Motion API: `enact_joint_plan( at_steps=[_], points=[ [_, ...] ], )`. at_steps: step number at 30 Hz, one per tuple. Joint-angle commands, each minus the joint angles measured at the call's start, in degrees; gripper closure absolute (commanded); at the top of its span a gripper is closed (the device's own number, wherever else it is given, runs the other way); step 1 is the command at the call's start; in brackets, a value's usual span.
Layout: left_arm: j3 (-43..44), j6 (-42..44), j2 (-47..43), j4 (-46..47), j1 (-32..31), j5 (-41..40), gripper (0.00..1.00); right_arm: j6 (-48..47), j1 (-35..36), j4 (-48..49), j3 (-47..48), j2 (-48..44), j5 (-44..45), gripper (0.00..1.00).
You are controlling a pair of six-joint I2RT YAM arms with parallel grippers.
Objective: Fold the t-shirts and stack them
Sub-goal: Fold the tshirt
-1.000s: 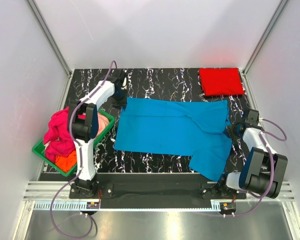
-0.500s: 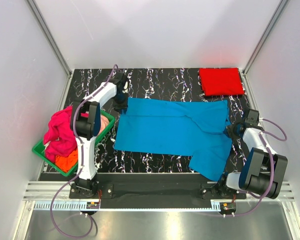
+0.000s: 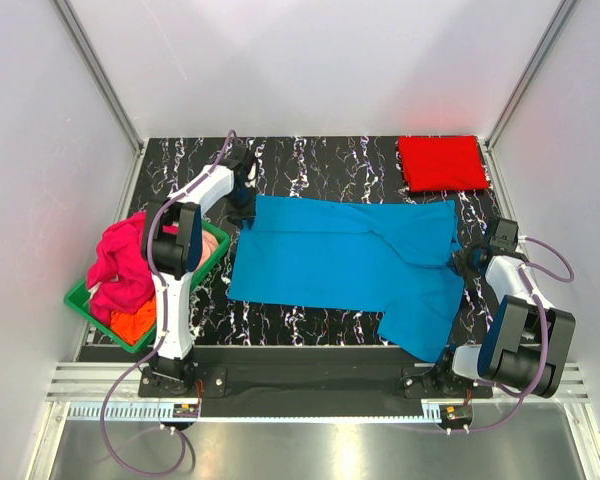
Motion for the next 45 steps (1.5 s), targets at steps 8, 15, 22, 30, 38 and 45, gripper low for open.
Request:
enact_joint_plan(
  at_steps=[8,15,22,30,38,45],
  points=[
    [2.0,1.0,-0.1,0.6,0.2,0.0,1.0,0.5,0.3,1.5,1.5,-2.4,0.6,1.0],
    [2.9,0.5,-1.9,0.4,0.2,-2.7,1.0,2.9,0.4,-0.4,-0.4,-8.2,3.3,1.0],
    [3.0,-0.6,-3.2,0.1,0.3,-3.6,1.0,5.0,0.3,-0.7,-2.8,-11.0,1.9,1.0],
    [1.6,-0.9,-3.7,-0.5,0.2,-8.6,1.0,5.8,0.3,0.1,-6.8,-12.4,2.3,1.0],
    [3.2,-0.9,-3.6,-0.6,0.3,-7.4,1.0,4.7,0.3,1.2,-6.0,-10.3,2.0,1.0],
    [4.1,-1.0,-5.4,-1.5,0.3,-6.0,1.0,4.8,0.3,1.1,-4.2,-11.7,1.8,1.0]
  ],
)
